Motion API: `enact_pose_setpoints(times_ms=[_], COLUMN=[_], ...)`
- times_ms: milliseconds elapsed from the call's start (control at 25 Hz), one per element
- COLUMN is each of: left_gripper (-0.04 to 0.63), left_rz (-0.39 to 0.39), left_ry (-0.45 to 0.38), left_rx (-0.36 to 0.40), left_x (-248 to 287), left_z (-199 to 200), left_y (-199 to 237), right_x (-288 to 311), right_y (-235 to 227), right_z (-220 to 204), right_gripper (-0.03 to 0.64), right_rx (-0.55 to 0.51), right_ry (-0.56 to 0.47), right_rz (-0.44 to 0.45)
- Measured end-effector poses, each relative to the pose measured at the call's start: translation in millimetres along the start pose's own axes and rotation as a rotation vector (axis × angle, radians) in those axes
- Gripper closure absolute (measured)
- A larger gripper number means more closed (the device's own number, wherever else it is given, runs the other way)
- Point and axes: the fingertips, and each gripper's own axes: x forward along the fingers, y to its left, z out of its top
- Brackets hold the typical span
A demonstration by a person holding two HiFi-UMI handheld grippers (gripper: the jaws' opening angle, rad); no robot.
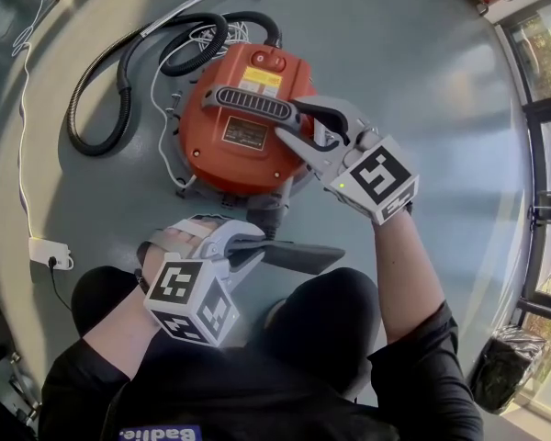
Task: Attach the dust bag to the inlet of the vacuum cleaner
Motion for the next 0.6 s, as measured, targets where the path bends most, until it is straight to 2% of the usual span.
enact_pose_setpoints(times_ms=[80,280,600], left_gripper=[0.520,0.518,0.509], left_rz=[-0.006,-0.006,-0.012], left_ry=[-0.003,-0.028,-0.034], left_rx=[-0.012,-0.096,-0.089], left_x=[-2.4,-13.9,-6.8], left_z=[-2.2,-14.5,-7.7], left_y=[0.4,9.9,14.3], right_x=[0.0,-0.5,-0.2], right_y=[-0.4,2.5,3.4], right_z=[1.1,2.9,2.3], right_gripper=[0.477,0.477,0.477], right_rx=[-0.002,-0.014,0.005], right_ry=[0.004,0.018,0.021], right_rz=[-0.004,0.011,-0.005])
